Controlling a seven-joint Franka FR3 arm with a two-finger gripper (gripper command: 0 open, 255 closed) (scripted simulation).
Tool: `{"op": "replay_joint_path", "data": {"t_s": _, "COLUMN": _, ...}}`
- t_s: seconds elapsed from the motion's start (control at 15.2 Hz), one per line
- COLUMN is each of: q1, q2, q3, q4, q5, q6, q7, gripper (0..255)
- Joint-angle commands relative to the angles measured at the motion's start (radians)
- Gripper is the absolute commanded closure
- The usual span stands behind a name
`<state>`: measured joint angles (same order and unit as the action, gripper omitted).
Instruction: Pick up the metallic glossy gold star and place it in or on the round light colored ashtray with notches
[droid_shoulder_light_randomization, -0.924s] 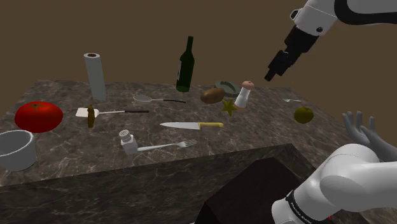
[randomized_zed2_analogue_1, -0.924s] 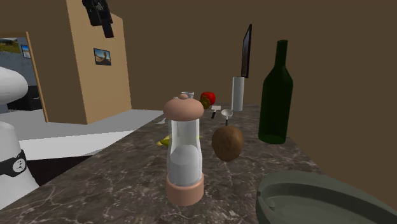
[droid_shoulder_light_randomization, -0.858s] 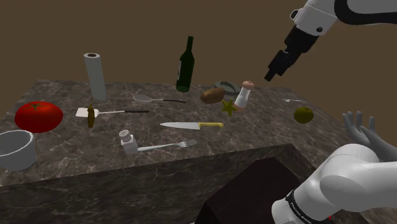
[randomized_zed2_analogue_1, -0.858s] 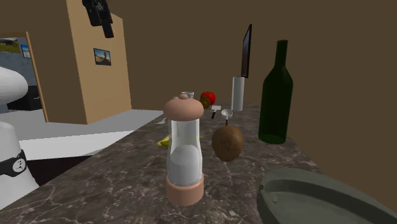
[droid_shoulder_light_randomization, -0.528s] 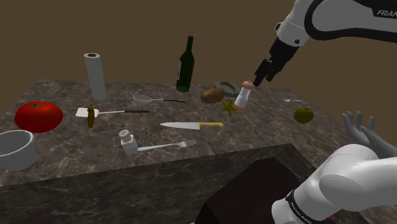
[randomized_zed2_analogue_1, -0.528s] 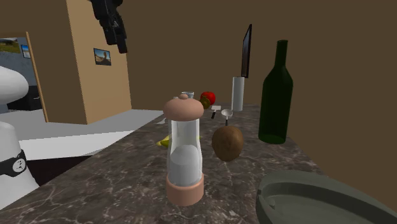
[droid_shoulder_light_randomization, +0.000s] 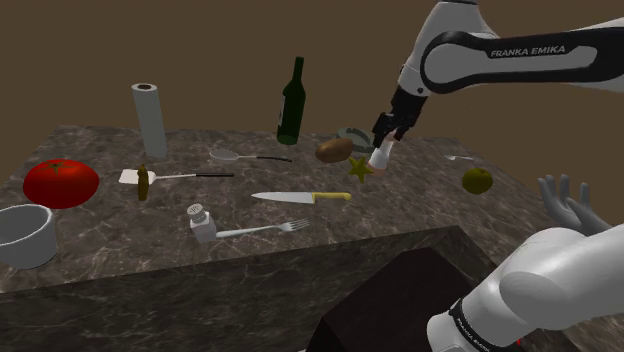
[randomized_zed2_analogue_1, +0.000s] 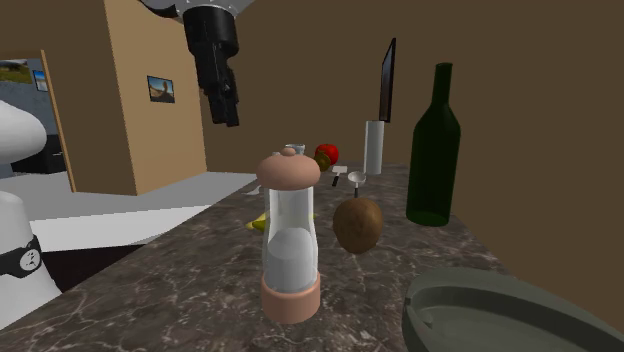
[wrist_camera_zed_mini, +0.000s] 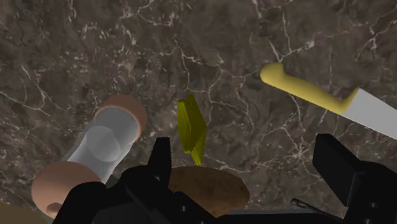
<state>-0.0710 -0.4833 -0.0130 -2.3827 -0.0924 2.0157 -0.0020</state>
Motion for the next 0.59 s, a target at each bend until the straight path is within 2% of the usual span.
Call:
{"op": "replay_joint_path", "data": {"t_s": 0.0, "q1": -0.010, "q2": 0.062, "q3": -0.004, "q4": 0.004, "q5": -0.009, "q6": 0.049, "q7": 0.012, "gripper": 0}}
{"op": "replay_joint_path", "data": {"t_s": 0.53, "q1": -0.046, "q2": 0.352, "q3": -0.025, "q4": 0.083, "q5": -0.041, "q6": 0.220, "q7": 0.061, "gripper": 0}}
